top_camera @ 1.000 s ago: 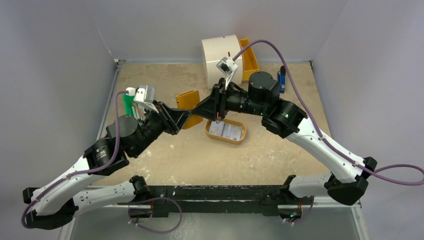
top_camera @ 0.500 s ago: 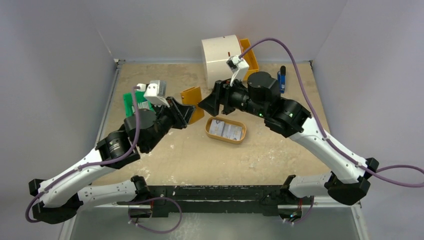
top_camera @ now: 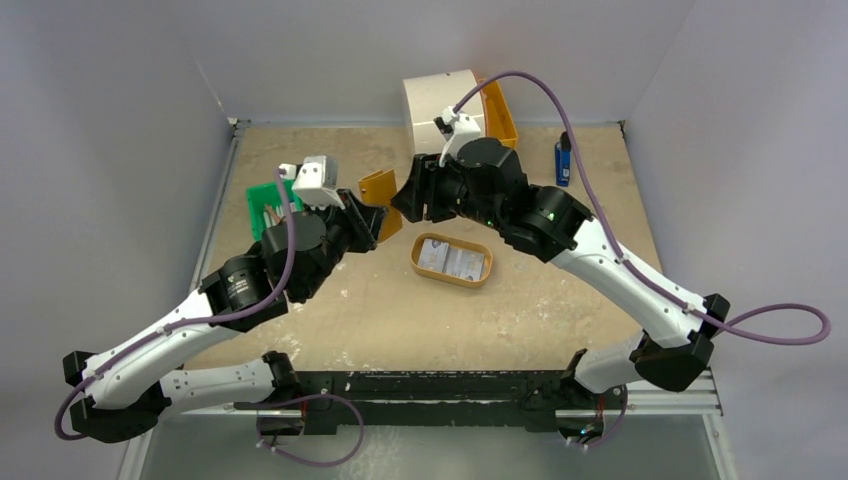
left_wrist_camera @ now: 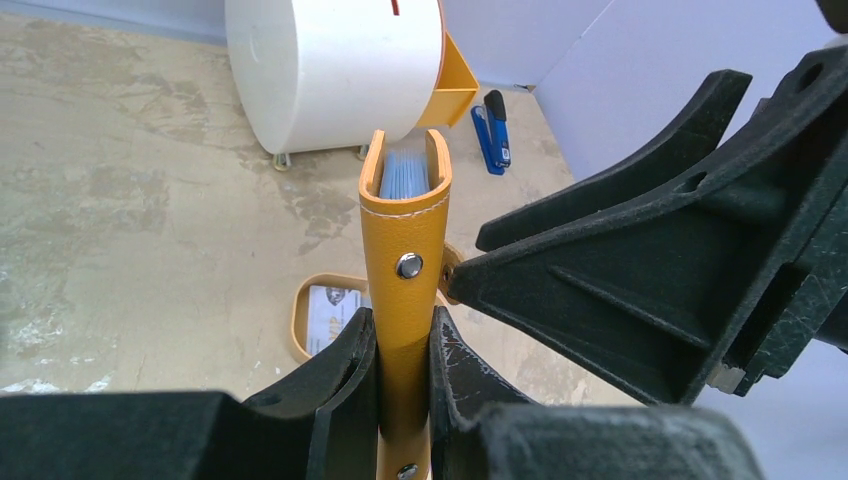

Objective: Put the credit cards into the card holder
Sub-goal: Close the card holder.

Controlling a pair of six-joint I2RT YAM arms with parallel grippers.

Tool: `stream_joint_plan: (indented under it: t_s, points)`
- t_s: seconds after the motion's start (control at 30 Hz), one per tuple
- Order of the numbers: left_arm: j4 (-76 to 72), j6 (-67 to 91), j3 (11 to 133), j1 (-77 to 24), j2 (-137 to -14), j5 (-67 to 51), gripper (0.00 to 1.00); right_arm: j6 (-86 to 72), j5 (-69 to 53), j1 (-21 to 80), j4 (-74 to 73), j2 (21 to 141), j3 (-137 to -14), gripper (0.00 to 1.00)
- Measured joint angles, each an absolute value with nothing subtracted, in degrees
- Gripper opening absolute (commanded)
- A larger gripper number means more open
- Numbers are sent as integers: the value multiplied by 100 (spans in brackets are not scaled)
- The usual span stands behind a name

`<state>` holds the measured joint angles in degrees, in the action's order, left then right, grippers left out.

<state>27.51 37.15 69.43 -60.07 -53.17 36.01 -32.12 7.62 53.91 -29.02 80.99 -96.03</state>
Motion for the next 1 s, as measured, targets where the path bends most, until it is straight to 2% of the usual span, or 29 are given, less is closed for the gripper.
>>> stream_joint_plan:
  t_s: [0.07,0.33,0.5,0.57,0.83,1.0]
  points:
    - [2751,3684,6947,-6007,-5317,3642,0,-3258,801,5389,-2989,8097,-9603,44]
    - [2749,3680,6954,-6010,-5317,3653,0,-3319,803,5389,-3068,8097,-9603,38]
    - [2749,3680,6954,-6010,-5306,3647,0,-3319,823,5369,-3072,8101,-9603,22]
    - [2749,3680,6954,-6007,-5297,3647,0,-3326,864,5358,-3076,8103,-9603,22]
    - [2777,3680,6956,-6010,-5238,3651,0,-3363,1540,5266,-3334,8075,-9568,46]
    - [2858,3677,6993,-6010,-5205,3653,0,-3273,1332,5070,-2991,7636,-8943,61]
